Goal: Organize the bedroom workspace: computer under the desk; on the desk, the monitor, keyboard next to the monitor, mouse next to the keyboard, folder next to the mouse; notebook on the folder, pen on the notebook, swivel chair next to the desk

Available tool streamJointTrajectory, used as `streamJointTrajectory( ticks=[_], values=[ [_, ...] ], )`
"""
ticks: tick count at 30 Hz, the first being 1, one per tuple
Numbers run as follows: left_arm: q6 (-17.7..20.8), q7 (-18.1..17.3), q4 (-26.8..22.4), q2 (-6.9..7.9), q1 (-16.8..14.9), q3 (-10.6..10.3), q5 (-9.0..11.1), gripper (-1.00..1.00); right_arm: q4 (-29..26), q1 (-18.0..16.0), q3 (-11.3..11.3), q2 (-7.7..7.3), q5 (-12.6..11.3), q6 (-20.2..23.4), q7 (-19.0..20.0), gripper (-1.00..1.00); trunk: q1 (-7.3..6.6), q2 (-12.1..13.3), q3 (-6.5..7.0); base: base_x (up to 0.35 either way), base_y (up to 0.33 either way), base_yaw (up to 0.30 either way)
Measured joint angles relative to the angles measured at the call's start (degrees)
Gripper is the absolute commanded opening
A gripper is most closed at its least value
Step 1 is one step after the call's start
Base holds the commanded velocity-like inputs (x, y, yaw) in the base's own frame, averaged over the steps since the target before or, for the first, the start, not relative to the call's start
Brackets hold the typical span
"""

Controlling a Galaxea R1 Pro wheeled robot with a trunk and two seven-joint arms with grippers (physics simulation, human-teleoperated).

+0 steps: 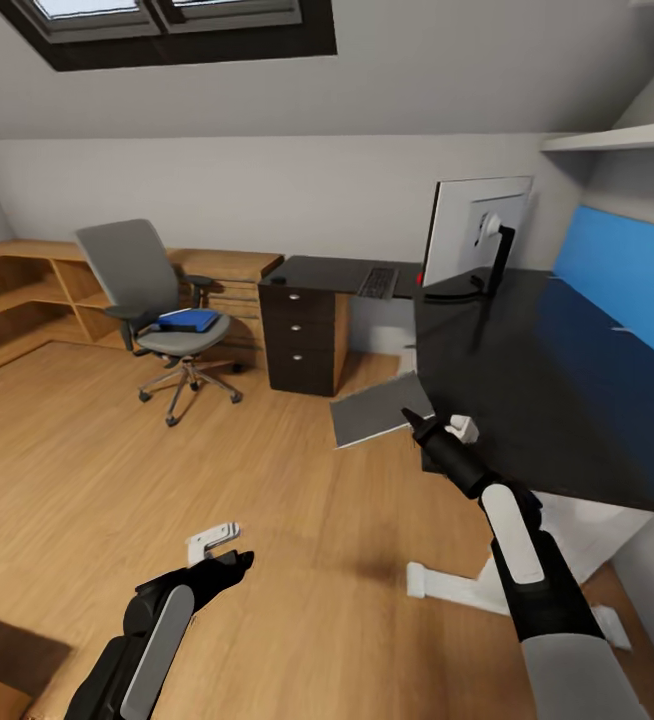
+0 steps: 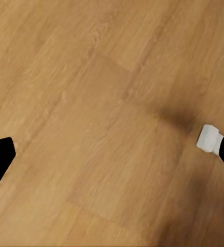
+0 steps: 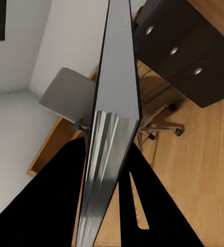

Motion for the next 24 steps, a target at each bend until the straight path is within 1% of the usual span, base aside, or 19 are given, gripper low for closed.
streamJointTrajectory(
  ticks=[3, 4, 6, 10, 14, 18, 24],
  values=[
    [0.0, 0.0, 0.0, 0.0, 0.0, 0.0, 0.0, 1.0, -0.1, 0.2, 0.5, 0.29, 0.5, -0.1, 0.0, -1.0, 0.0, 0.0, 0.0, 0.231, 0.214, 0.231],
    [0.0, 0.0, 0.0, 0.0, 0.0, 0.0, 0.0, 1.0, -0.1, 0.3, 1.8, 0.31, 0.7, 0.0, 0.2, -1.0, 0.0, 0.0, 0.0, 0.234, 0.22, 0.108],
    [0.0, 0.0, 0.0, 0.0, 0.0, 0.0, 0.0, 1.0, -0.1, 0.4, 2.3, 0.27, 0.8, 0.0, 0.2, -1.0, 0.0, 0.0, 0.0, 0.235, 0.22, 0.062],
    [0.0, 0.0, 0.0, -0.01, 0.0, 0.0, 0.0, 1.0, -0.1, 0.4, 2.6, 0.24, 0.8, 0.0, 0.5, -1.0, 0.0, 0.0, 0.0, 0.235, 0.221, 0.026],
    [0.0, 0.1, 0.0, -0.01, 0.0, 0.0, 0.0, 1.0, 0.1, 0.4, 2.7, 0.1, 0.7, -0.2, 2.6, -1.0, 0.0, 0.0, 0.0, 0.235, 0.221, 0.003],
    [0.0, 0.1, 0.0, -0.01, 0.0, 0.0, 0.0, 1.0, 0.2, 0.4, 2.7, 0.06, 0.7, -0.2, 3.5, -1.0, 0.0, 0.0, 0.0, 0.235, 0.221, 0.001],
    [0.0, 0.1, 0.0, -0.01, 0.0, 0.0, -0.1, 1.0, 0.3, 0.4, 2.7, 0.08, 0.6, -0.2, 3.6, -1.0, 0.0, 0.0, 0.0, 0.235, 0.222, 0.0]
  ],
)
